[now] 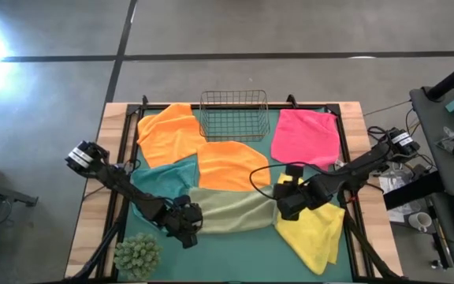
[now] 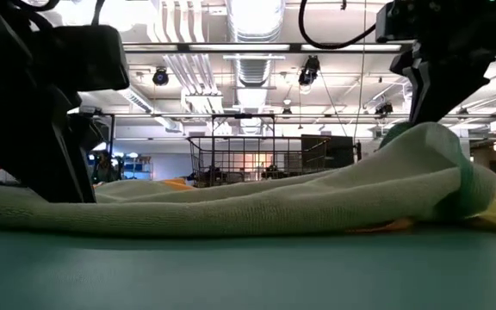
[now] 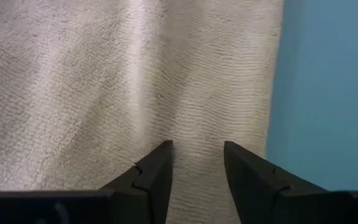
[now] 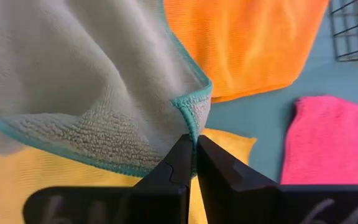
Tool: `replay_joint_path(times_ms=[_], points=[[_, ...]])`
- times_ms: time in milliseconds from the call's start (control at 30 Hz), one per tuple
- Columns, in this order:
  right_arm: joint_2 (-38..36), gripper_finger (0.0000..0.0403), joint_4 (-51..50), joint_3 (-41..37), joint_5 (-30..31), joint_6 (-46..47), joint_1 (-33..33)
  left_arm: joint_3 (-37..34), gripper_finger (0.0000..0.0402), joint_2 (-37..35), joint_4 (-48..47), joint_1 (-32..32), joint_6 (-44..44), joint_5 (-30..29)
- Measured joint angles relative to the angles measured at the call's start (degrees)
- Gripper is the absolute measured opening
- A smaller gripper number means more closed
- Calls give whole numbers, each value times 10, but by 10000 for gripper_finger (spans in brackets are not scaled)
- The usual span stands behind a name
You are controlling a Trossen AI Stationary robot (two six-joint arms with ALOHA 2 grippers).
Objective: Fold microfiber towels
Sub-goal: Fold the light green microfiber cloth
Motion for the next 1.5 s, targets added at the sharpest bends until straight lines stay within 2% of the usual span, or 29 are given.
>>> replay_joint_path(times_ms=[100, 267, 500, 633, 1233, 1367, 1500], points=[[-1, 13, -2, 3, -9, 16, 0, 2, 128, -2, 0, 0, 4, 3], [-2, 13, -6, 19, -12, 21, 0, 21, 128, -5, -8, 0, 65, 10], [-5, 13, -34, 71, -7, 14, 0, 88, 128, -7, -152, -4, 140, 39], [-5, 13, -78, 98, 7, 14, 0, 107, 128, -8, -173, -22, 188, 49], [12, 13, -89, 93, -8, 53, 0, 94, 126, 60, -187, -34, 170, 29], [10, 13, -89, 93, -27, 66, 0, 95, 98, 65, -189, -35, 161, 20], [9, 13, -89, 93, -27, 70, 0, 94, 32, 65, -197, -34, 161, -1]])
